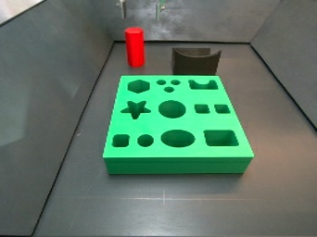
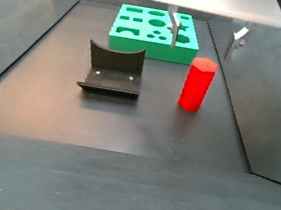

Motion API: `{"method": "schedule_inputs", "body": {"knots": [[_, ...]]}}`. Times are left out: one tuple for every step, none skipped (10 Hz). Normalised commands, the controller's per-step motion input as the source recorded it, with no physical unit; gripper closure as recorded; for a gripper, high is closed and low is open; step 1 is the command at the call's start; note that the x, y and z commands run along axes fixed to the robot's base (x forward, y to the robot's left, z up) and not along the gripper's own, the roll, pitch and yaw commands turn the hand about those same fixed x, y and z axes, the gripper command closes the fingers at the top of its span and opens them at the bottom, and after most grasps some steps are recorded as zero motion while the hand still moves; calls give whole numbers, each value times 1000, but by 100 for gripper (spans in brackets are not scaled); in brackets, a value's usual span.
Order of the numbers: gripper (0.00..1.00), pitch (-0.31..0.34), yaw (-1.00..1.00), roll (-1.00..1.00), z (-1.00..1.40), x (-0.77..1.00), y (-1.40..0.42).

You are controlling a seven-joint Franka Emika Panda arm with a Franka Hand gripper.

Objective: Pick up the hexagon object. Move up. Move to above the board. Insert the hexagon object.
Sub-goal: Pick up the hexagon object.

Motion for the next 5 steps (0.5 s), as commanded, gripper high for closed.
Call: {"method": "schedule_inputs", "body": {"knots": [[0, -179, -294, 0, -337, -163, -26], [0, -156, -280, 0, -383, -143, -6], [0, -159, -260, 0, -443, -91, 0], [0, -179, -257, 0, -546, -51, 0], [0, -210, -226, 0, -634, 0, 0]]}}
